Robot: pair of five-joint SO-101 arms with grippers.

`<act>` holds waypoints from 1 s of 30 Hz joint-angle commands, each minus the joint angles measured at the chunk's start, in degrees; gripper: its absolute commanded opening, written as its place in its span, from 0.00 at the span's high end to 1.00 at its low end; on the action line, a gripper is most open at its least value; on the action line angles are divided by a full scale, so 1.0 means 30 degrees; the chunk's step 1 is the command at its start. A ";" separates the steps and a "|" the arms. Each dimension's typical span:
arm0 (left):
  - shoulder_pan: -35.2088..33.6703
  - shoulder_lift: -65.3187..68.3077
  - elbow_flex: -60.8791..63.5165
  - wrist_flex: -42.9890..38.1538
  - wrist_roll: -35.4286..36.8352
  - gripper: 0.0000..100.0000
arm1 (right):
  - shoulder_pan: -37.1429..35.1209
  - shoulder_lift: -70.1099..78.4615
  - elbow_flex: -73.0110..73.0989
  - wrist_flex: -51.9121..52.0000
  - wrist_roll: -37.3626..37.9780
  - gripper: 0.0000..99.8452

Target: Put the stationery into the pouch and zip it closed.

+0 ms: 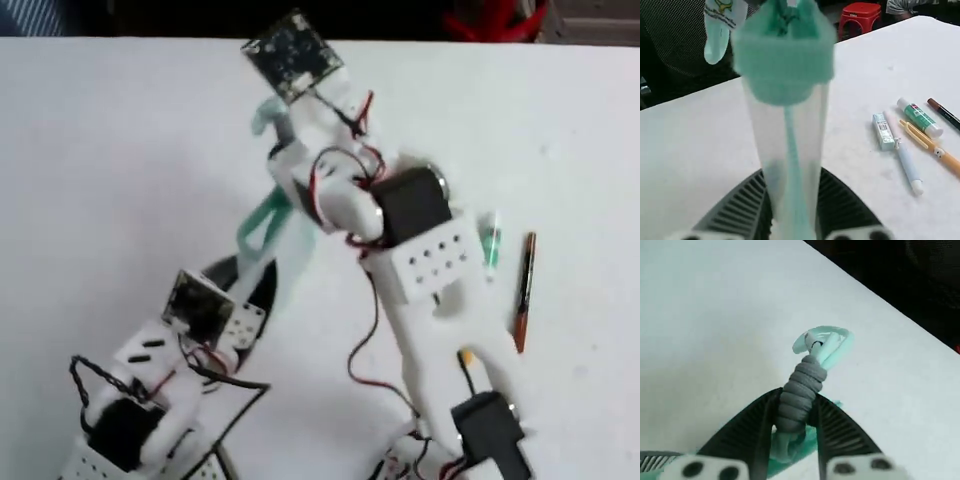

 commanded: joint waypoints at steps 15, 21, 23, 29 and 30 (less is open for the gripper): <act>0.0571 -0.0073 -0.0821 0.0234 0.0029 0.98 | 0.2711 0.0952 -0.0205 -0.2623 0.0029 0.98; 0.0425 -0.0073 -0.0821 0.0205 0.0029 0.98 | 0.2740 0.0747 -0.0264 -0.2505 -0.0029 0.88; 0.0425 -0.0073 -0.0821 0.0205 0.0029 0.98 | 0.2886 0.0835 -0.0264 -0.2505 -0.0147 0.76; 0.0366 -0.0073 0.0557 -0.1465 -0.0029 0.98 | 0.1597 -0.0190 -0.1495 0.0366 0.0000 0.66; 0.0190 -0.0073 0.0908 -0.1963 -0.0381 0.98 | 0.1216 -0.0689 -0.2081 0.0952 0.0000 0.66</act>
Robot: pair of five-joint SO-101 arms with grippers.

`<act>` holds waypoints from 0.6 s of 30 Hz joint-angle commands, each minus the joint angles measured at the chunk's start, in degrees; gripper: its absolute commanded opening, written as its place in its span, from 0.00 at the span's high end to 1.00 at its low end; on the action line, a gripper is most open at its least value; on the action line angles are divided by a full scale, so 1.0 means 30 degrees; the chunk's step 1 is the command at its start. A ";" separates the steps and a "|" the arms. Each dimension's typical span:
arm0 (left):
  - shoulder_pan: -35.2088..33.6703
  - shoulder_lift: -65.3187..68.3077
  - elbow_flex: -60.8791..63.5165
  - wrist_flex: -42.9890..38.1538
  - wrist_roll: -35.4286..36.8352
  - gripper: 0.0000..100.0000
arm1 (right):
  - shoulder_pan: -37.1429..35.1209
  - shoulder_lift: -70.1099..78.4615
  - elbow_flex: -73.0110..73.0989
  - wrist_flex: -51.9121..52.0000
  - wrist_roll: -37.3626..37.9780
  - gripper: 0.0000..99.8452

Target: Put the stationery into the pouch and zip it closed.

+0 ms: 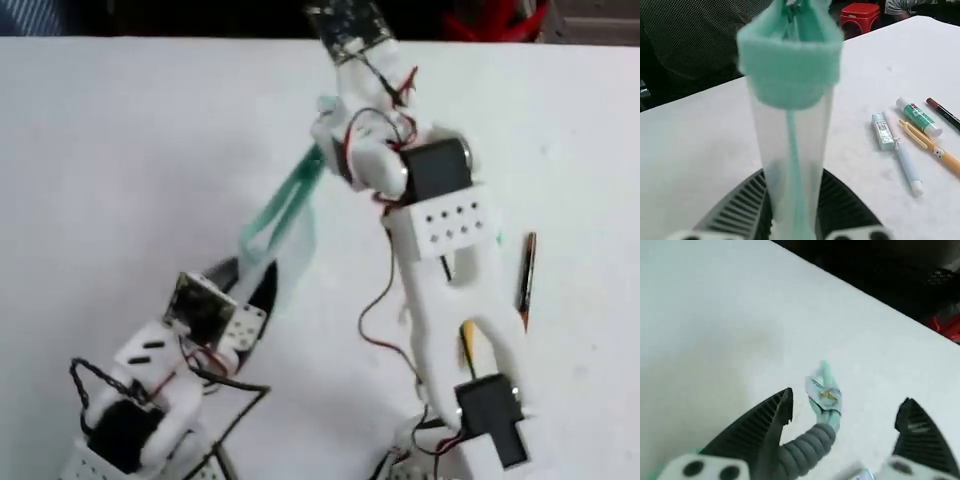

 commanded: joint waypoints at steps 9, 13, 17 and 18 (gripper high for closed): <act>-0.0777 -0.0015 0.1348 -0.2696 -0.1641 0.98 | 0.2125 -0.4557 -0.4513 0.5612 0.0059 0.66; -0.0894 -0.0015 0.1319 -0.2725 -0.1641 0.98 | 0.7575 -0.3179 -0.1788 0.5114 0.0088 0.66; -0.0835 -0.0015 0.1348 -0.2725 -0.1641 0.98 | 1.2264 -0.0835 0.0821 0.3414 0.0088 0.72; -0.0718 -0.0015 0.1407 -0.2696 -0.1641 0.98 | 1.3231 -0.0190 0.1377 0.3062 0.0088 0.76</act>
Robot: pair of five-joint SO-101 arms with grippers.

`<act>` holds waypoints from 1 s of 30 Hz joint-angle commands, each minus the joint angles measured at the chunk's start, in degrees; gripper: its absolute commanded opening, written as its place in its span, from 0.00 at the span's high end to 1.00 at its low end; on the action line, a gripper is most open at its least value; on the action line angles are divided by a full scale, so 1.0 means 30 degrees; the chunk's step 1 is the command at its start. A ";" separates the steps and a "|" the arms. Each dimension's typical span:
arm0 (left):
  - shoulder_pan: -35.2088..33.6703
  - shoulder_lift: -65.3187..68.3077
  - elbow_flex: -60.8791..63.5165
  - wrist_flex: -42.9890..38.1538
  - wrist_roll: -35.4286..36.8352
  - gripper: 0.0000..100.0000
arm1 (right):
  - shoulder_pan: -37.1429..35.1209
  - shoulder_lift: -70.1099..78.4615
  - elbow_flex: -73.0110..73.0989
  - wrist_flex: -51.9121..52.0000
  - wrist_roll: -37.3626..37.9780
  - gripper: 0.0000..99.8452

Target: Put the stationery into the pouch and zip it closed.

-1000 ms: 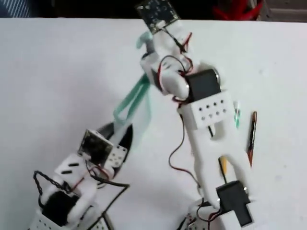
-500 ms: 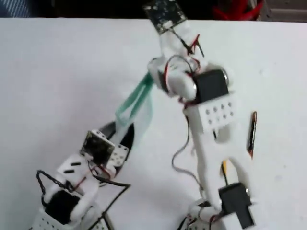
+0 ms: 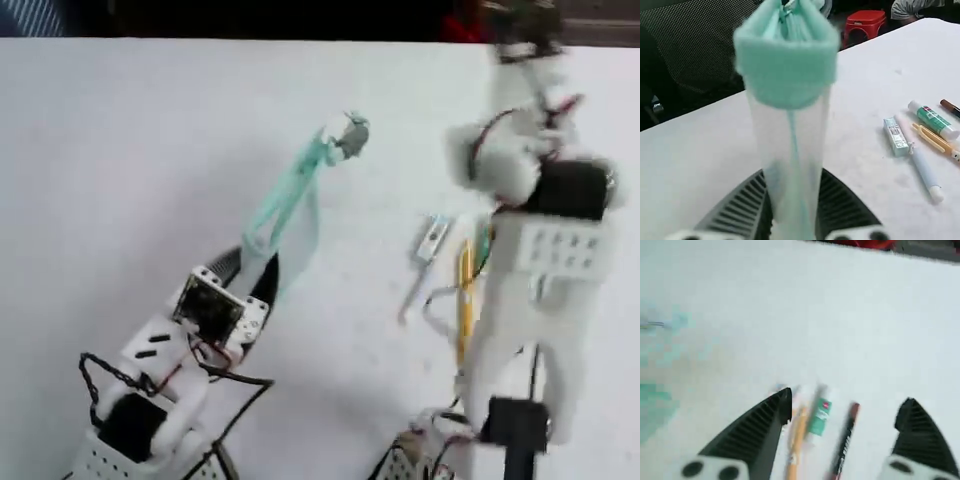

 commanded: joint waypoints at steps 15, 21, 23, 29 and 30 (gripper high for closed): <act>-0.0073 -0.0073 0.0059 -0.0498 -0.0264 0.98 | 0.7663 1.2000 0.4425 -0.6286 0.4484 0.76; 0.0015 -0.0073 0.0088 -0.0498 -0.0293 0.98 | 0.6784 1.3436 0.4425 -0.6813 0.4894 0.76; 0.0015 -0.0073 0.0088 -0.0498 -0.0322 0.98 | 0.6520 1.3846 0.4542 -0.7165 0.4894 0.76; 0.0015 -0.0073 0.0088 -0.0410 -0.0322 0.98 | 0.6491 1.5370 0.4249 -0.8132 0.5040 1.00; 0.0015 -0.0073 0.0088 -0.0410 -0.0322 0.98 | 0.6520 1.5604 0.4249 -0.8220 0.5070 0.97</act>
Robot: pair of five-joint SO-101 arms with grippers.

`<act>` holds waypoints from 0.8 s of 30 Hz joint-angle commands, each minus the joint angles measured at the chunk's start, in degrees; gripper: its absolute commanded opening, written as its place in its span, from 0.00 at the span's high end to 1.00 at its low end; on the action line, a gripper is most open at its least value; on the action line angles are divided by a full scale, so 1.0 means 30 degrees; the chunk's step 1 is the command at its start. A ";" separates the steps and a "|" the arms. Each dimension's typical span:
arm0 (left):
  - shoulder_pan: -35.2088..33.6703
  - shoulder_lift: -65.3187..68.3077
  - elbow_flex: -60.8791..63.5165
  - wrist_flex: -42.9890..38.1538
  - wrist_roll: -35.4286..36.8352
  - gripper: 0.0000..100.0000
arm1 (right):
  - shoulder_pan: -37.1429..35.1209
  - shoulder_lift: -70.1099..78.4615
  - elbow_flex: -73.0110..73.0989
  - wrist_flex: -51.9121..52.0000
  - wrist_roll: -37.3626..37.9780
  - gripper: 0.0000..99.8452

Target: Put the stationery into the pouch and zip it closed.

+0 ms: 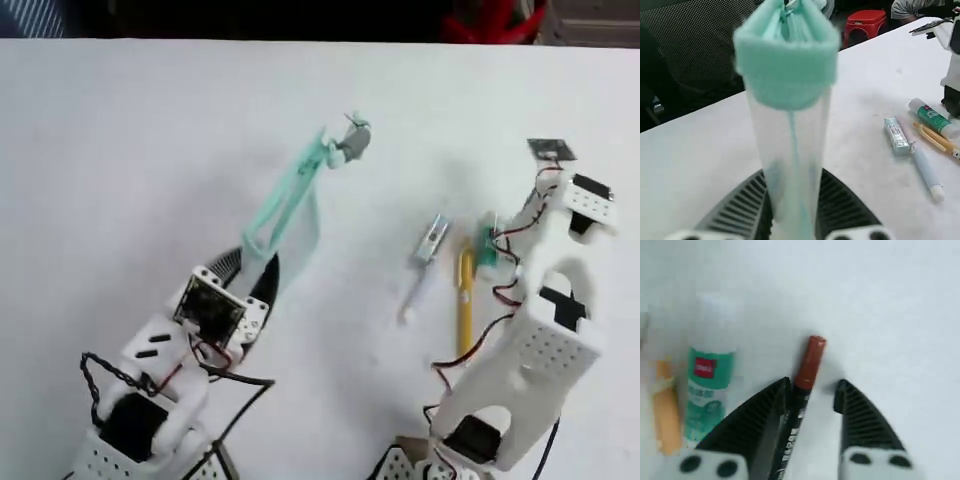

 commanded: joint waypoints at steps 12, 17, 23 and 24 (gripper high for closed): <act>0.0044 -0.0015 -0.0059 -0.0381 -0.0234 0.98 | 0.0161 -0.2271 -0.0293 0.1275 0.1319 0.98; 0.0044 -0.0015 -0.0059 -0.0381 -0.0234 0.98 | 0.0015 -0.8132 -0.0293 0.3678 0.1319 0.98; 0.0044 -0.0015 -0.0059 -0.0381 -0.0234 0.98 | -0.1099 -1.5253 -0.0293 0.6110 0.1231 0.98; 0.0044 -0.0015 -0.0059 -0.0381 -0.0234 0.98 | -0.1480 -1.6249 -0.0293 0.6755 0.1172 0.98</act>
